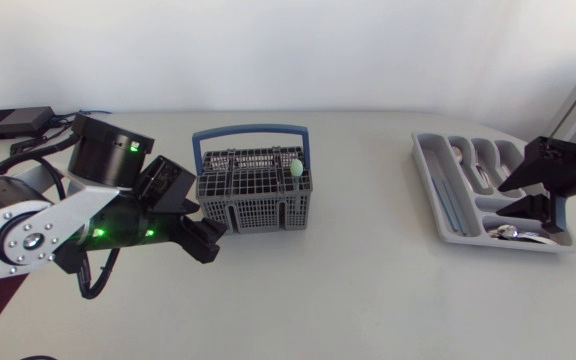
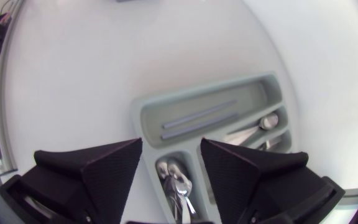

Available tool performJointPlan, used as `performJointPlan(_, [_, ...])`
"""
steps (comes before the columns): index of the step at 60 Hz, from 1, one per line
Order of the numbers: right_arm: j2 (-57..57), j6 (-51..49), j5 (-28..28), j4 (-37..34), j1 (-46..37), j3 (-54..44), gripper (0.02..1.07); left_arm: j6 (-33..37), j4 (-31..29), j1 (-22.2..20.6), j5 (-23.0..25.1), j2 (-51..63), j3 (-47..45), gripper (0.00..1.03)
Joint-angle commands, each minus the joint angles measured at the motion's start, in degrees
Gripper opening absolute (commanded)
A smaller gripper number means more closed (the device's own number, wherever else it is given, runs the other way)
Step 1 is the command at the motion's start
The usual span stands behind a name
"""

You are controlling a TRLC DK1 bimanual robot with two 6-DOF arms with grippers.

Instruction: Transfer all utensils from the basket to the drawer tray.

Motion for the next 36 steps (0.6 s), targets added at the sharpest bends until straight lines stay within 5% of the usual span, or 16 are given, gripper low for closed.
performJointPlan(1, [-2.5,7.4,-1.1,-2.1,5.1,-2.4,0.76,-1.2,0.5,-0.3,-0.3,0.9,1.2,0.82])
performJointPlan(15, [-6.2,28.7,-4.5,-0.7,23.8,-1.7,0.76,-1.1,0.6,0.5,-0.3,1.0,1.0,0.82])
performJointPlan(36, [-1.3,57.3,-2.9,14.7,44.8,1.0,0.76,-0.5,1.3,2.2,-0.2,1.0,-0.1,0.83])
